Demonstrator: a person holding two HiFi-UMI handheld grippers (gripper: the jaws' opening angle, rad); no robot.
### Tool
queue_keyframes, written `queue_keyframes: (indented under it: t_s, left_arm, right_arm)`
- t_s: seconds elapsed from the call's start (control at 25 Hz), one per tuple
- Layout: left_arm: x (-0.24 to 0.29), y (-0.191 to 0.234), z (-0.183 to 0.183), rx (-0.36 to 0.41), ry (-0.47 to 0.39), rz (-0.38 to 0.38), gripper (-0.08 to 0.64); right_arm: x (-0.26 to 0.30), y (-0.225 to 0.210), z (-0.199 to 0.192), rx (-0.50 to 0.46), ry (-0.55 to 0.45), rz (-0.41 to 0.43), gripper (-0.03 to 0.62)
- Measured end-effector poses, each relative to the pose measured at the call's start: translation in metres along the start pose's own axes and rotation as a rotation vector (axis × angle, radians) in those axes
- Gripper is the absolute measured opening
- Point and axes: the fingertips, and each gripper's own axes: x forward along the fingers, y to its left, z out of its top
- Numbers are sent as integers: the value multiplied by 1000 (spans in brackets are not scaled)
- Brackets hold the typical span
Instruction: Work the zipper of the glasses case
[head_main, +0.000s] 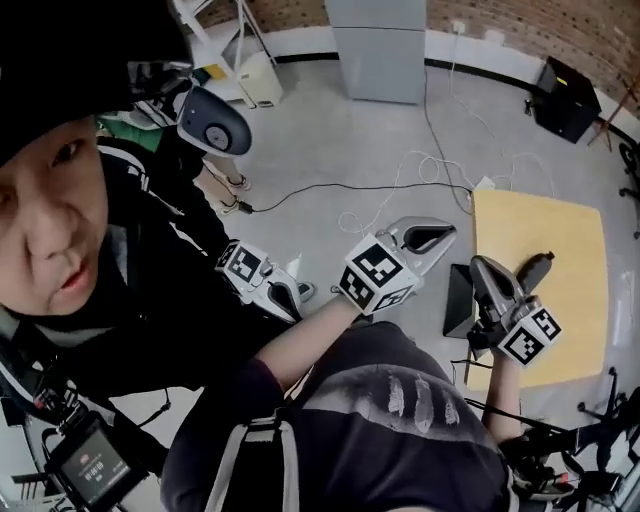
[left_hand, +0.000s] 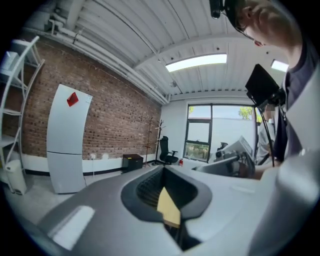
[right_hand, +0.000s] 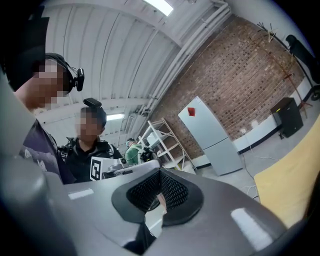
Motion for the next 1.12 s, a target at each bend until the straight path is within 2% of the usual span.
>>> queue_keyframes:
  t_s: [0.12,0.24,0.48,0.6,0.84,1.12]
  left_arm:
    - [-6,-11,12,21,-12,91,0]
    - [-16,-25,15,11,-23,144,0]
    - [-89,-18,2,3,-35,256,0]
    - [-105,-12,3,0,-53,311,0]
    - [-106,-17,8,-16,-60,320,0]
    - [-131,-29,11,5,-77,263,0]
  right_arm:
    - [-6,4,12,12,11,107,2]
    - [-13,16,15,15,27,172,2]
    - [22,69,-15,4,67,307,3]
    - [36,80,-21,-2,110,344,2]
    - [41,84,-20,2,139,360,2]
    - [47,112,-22,-16,100,334,2]
